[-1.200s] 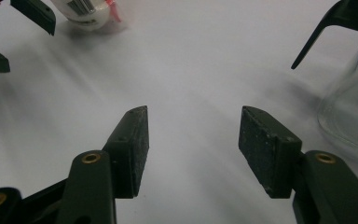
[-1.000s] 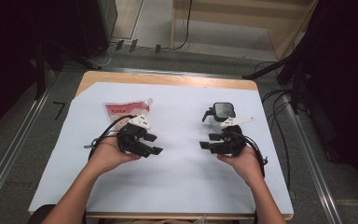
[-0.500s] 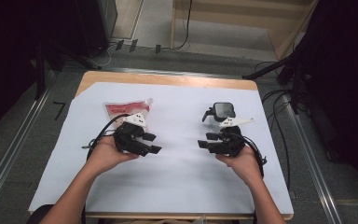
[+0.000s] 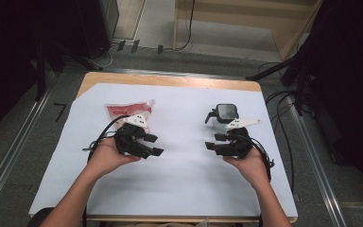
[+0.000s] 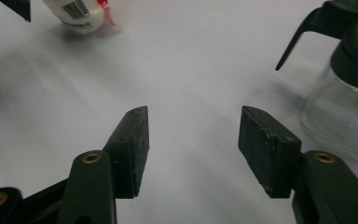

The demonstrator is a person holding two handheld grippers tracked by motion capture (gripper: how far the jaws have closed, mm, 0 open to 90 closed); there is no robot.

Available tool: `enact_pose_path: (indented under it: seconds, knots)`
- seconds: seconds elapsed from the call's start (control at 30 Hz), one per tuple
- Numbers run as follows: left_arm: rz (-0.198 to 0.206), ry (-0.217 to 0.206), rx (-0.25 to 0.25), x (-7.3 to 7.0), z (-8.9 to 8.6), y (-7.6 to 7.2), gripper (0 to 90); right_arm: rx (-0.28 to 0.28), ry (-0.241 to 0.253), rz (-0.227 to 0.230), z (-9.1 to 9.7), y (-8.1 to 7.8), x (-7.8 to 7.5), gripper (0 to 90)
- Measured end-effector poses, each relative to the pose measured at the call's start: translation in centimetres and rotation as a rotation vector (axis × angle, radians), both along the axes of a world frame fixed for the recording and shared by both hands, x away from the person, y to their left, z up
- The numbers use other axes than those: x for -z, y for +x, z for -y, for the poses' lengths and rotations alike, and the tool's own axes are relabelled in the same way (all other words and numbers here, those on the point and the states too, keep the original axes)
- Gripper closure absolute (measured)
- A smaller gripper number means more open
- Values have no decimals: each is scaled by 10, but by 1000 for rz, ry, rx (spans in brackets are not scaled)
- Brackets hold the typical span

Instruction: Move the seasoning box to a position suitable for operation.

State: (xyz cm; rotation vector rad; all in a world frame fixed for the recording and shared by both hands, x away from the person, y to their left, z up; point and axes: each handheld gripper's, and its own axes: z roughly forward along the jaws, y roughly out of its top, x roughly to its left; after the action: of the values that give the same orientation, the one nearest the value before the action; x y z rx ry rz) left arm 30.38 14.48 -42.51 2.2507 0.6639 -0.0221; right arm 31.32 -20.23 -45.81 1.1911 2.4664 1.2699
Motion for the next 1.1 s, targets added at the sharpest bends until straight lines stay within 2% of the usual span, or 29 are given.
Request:
enact_pose_path:
  seconds: [0.1,0.17,0.23,0.37,0.5,0.57,0.7,0.8,0.93,1.1]
  knots:
    - [2,-1,6,-1,0,0,403,19,-11,12,5,1,-1,423]
    - [-12,-20,13,-3,0,-2,396,31,-22,6,8,1,-1,433]
    - [1,-31,25,-5,1,-4,401,51,-22,3,11,2,-1,431]
    - [24,-16,30,-8,4,-7,398,95,-30,18,16,3,-2,402]
    - [24,-7,33,-7,5,-7,398,135,-47,35,20,5,-1,367]
    - [24,-7,28,-7,5,-7,399,202,-41,41,25,8,0,302]
    - [25,-9,21,-7,4,-7,405,267,5,16,29,13,1,185]
    - [25,-10,21,-8,3,-7,407,301,-12,37,28,16,1,129]
    - [29,-10,26,-7,2,-7,409,345,-28,36,24,23,4,17]
    - [28,-11,27,-7,3,-7,412,388,-39,48,21,31,8,0]
